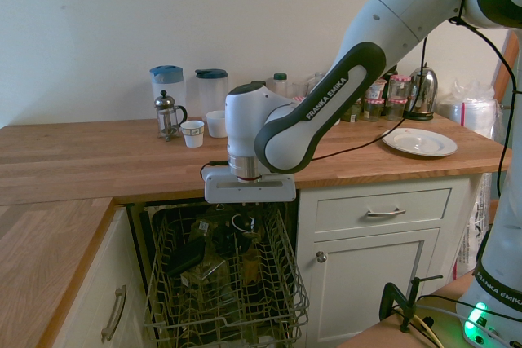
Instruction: Put the spoon in the dishwasher
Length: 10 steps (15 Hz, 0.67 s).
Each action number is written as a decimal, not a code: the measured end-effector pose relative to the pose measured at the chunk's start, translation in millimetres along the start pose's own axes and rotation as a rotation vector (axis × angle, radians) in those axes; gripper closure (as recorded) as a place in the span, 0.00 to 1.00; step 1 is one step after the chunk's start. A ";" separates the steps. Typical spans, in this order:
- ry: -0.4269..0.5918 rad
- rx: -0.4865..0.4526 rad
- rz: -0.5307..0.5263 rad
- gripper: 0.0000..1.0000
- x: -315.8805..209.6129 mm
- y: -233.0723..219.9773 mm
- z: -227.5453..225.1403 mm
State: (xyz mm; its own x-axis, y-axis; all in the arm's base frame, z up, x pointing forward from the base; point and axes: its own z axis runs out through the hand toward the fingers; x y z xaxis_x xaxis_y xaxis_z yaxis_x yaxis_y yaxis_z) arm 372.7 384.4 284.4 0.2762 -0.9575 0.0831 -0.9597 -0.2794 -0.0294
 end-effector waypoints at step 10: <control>0.103 0.041 -0.117 1.00 -44.2 29.2 106.8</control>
State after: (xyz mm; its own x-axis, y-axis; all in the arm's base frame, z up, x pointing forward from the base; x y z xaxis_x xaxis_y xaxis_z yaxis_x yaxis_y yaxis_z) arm 338.0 410.8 173.5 0.3768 -0.9067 0.1897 -0.9180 -0.3929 -0.0541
